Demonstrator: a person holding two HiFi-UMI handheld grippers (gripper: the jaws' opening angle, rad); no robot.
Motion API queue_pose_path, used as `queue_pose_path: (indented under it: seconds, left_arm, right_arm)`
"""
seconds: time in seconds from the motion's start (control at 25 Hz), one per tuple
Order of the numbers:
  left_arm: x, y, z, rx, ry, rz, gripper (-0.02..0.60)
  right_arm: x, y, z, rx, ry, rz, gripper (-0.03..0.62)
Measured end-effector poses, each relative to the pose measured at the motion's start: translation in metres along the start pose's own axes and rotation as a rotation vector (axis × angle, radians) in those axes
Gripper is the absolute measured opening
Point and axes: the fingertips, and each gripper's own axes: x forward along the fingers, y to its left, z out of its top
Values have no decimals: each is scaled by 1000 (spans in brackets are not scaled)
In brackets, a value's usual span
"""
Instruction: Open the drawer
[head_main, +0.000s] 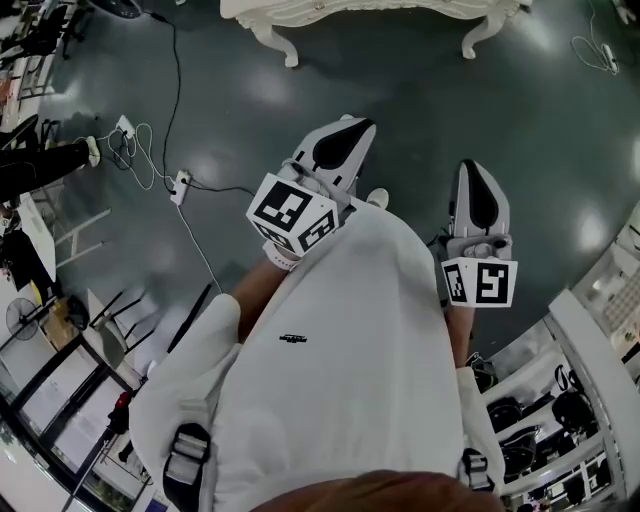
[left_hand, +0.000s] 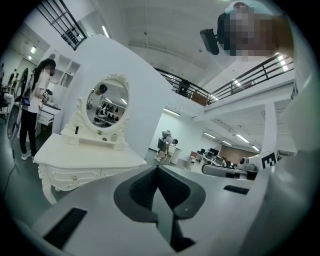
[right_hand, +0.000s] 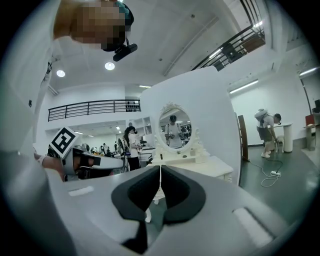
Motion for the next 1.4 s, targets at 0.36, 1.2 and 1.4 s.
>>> queue_pose_path:
  seconds: [0.36, 1.2, 1.4]
  left_arm:
    - [32, 55, 50, -8, -1, -16, 9]
    - [81, 220, 120, -101, -38, -67, 9]
    - [98, 218, 127, -96, -46, -62, 9]
  right_arm:
    - [75, -12, 24, -1, 6, -22, 12]
    - [252, -11, 51, -83, 50, -102, 12]
    - [259, -27, 52, -79, 66, -89, 12]
